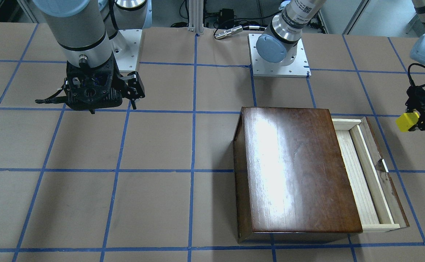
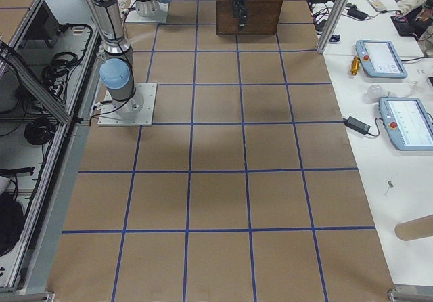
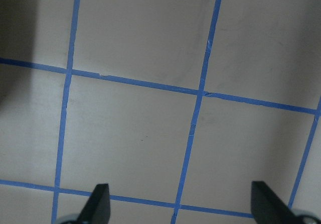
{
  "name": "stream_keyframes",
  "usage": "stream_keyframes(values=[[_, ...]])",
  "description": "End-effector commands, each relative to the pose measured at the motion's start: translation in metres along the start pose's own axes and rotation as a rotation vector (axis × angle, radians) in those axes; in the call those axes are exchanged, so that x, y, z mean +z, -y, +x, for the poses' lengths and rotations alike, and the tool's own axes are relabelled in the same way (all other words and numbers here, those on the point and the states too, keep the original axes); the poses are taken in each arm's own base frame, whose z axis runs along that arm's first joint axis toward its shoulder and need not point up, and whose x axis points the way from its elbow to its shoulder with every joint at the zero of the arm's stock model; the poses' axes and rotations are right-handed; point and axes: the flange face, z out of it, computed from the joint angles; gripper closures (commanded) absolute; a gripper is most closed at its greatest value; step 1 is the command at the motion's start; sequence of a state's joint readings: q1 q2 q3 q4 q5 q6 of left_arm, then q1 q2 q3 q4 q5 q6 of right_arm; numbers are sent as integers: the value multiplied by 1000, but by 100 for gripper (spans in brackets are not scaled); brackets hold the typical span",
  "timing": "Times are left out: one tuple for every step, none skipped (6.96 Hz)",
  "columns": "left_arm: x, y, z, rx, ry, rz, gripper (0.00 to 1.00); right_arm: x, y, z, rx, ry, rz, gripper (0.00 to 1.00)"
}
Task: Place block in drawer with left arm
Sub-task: 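Carry the yellow block over the open drawer with the left gripper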
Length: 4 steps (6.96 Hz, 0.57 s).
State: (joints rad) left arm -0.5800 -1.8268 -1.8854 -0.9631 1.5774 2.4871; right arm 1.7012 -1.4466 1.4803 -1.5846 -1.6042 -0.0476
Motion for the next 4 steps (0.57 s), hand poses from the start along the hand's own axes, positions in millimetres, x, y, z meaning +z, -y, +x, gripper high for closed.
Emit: stream_keyframes(values=[[-86, 6, -32, -14, -31, 37, 100, 0, 0, 0, 0, 1, 0, 0], [-118, 33, -65, -28, -23, 30, 100, 0, 0, 0, 0, 1, 0, 0], [-140, 87, -105, 5, 10, 2, 100, 0, 0, 0, 0, 0, 0, 0], [-150, 154, -133, 46, 40, -6, 100, 0, 0, 0, 2, 0, 0, 0]])
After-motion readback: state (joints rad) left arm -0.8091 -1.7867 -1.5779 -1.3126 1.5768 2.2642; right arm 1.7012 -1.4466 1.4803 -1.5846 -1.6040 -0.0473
